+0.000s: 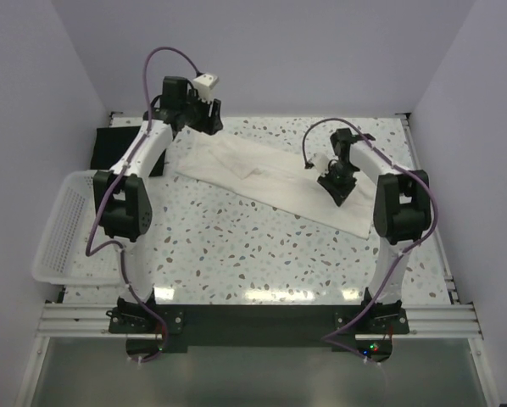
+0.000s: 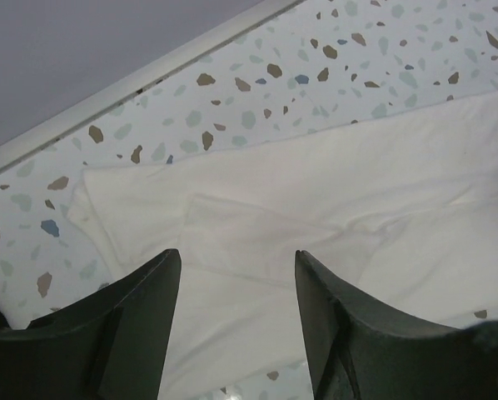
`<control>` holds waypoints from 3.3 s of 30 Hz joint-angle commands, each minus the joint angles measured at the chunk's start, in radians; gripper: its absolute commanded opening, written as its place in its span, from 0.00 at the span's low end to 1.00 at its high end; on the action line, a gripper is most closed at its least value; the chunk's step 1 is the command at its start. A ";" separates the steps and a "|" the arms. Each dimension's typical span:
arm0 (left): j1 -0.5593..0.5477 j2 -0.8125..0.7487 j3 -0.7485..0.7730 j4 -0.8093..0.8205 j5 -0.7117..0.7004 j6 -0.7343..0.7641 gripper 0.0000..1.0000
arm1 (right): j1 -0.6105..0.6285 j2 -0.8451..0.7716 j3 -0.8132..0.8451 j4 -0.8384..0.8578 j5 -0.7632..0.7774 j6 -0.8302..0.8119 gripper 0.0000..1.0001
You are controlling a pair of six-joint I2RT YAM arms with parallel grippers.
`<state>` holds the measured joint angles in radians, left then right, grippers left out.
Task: Fold and stack the t-shirts
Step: Fold the tshirt
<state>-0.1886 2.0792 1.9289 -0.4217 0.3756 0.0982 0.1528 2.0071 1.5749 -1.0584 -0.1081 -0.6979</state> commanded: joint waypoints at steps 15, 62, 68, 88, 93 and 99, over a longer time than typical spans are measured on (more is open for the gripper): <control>0.061 -0.085 -0.185 -0.190 -0.012 -0.025 0.66 | 0.311 -0.117 -0.415 0.092 -0.016 -0.057 0.18; -0.132 0.214 0.274 0.111 -0.058 0.086 0.66 | 0.347 -0.208 -0.510 0.075 -0.102 -0.097 0.09; -0.106 0.079 0.072 0.006 -0.011 0.063 0.64 | 0.522 -0.180 -0.523 0.086 -0.240 -0.013 0.09; -0.141 0.114 -0.154 -0.086 0.138 -0.091 0.48 | 0.328 -0.168 -0.060 0.224 -0.271 0.325 0.11; -0.138 0.173 -0.136 -0.097 0.126 -0.092 0.45 | 0.232 -0.021 0.043 0.386 -0.209 0.434 0.07; -0.126 0.260 -0.078 -0.107 0.129 -0.091 0.38 | 0.191 0.111 0.115 0.457 -0.186 0.475 0.05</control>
<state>-0.3244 2.3047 1.7935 -0.5117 0.5060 0.0128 0.3428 2.0773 1.6169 -0.6811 -0.3256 -0.2783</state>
